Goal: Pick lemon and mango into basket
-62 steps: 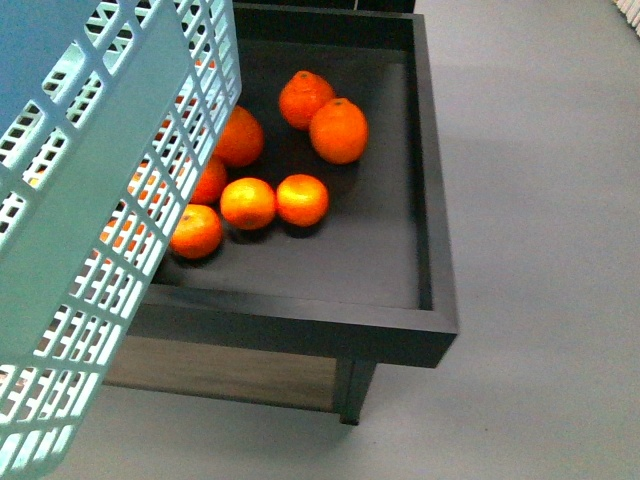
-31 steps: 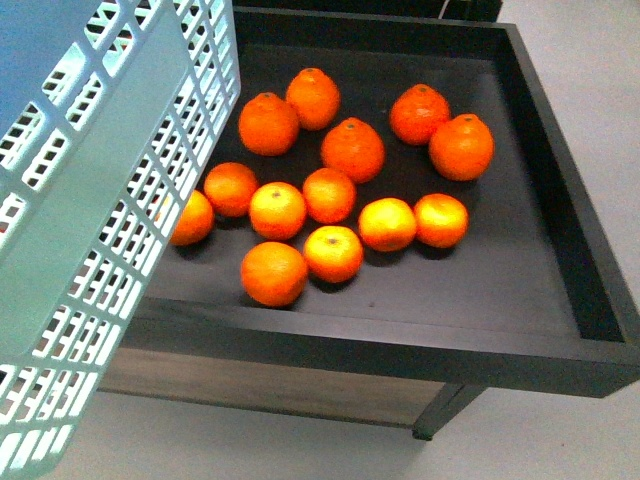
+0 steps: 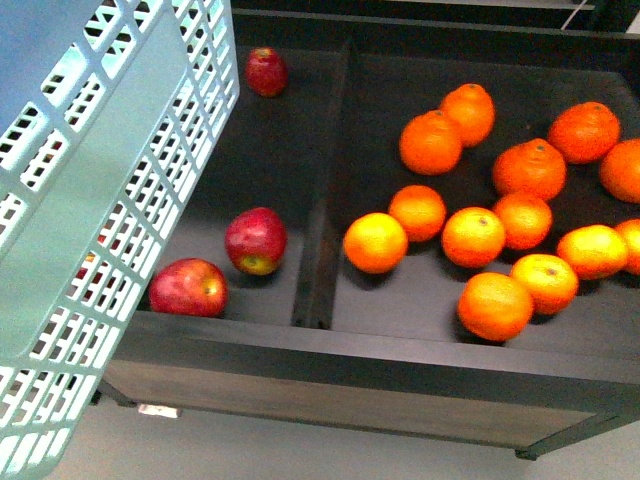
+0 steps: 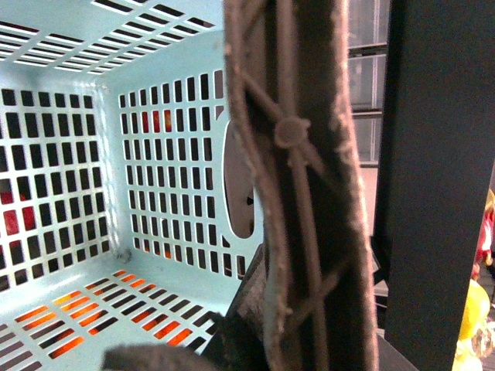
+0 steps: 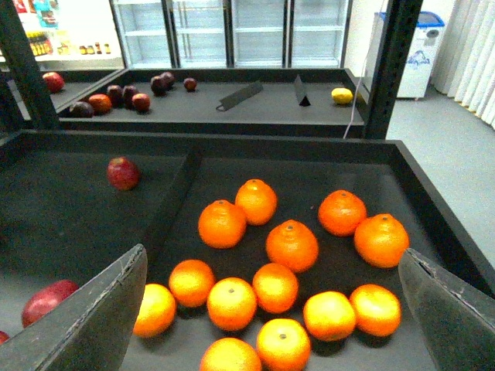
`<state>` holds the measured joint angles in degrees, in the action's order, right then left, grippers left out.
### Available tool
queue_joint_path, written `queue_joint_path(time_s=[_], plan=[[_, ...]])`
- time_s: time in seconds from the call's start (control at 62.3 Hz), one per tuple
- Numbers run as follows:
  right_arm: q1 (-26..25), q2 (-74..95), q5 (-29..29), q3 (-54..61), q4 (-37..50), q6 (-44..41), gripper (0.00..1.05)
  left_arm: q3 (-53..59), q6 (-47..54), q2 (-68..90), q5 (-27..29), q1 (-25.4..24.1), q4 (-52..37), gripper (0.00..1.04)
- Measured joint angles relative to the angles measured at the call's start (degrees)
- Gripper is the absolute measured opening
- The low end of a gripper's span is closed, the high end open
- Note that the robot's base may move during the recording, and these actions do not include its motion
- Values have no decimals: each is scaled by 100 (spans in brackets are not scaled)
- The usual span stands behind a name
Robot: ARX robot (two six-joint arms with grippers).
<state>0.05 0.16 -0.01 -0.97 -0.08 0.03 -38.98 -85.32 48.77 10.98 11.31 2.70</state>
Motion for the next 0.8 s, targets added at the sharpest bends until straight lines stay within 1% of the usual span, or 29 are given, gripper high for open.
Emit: queue_joint_path(time_s=[0.803], plan=[[-4,9,2,0,-2,-2,96,0,-2,0,-13,2,0,5]])
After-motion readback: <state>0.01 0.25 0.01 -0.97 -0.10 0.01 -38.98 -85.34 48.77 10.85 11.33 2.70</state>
